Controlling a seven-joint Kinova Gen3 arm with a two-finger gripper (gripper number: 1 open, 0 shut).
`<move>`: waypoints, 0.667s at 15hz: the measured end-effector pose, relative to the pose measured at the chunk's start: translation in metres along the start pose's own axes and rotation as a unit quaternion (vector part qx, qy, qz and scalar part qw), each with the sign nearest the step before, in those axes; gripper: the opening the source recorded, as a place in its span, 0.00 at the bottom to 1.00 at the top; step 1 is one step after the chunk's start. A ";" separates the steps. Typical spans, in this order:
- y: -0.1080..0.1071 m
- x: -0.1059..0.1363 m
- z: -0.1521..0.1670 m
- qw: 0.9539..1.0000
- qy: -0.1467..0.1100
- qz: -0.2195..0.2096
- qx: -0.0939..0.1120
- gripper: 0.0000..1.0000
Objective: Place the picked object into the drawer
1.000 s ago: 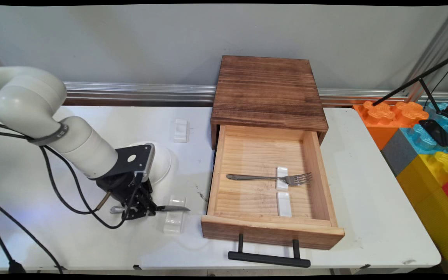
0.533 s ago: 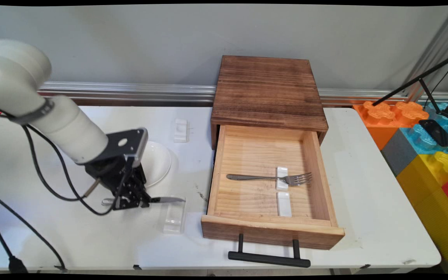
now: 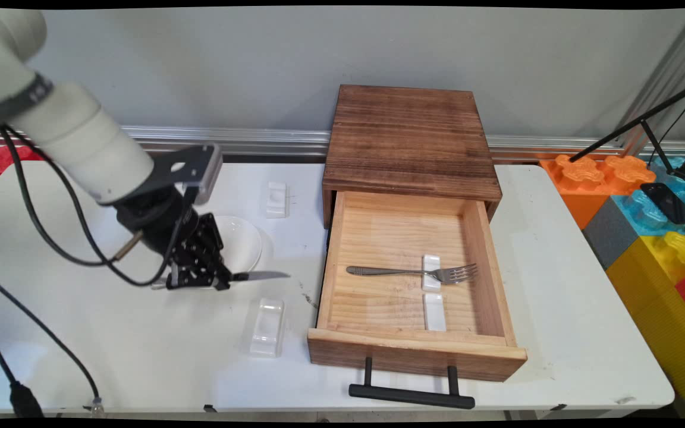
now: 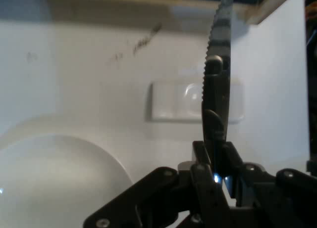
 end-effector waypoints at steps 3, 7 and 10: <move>-0.001 0.019 -0.022 1.000 0.011 0.001 -0.001 0.00; -0.001 0.047 -0.043 1.000 0.030 0.005 -0.003 0.00; 0.001 0.073 -0.049 0.999 0.049 0.009 -0.006 0.00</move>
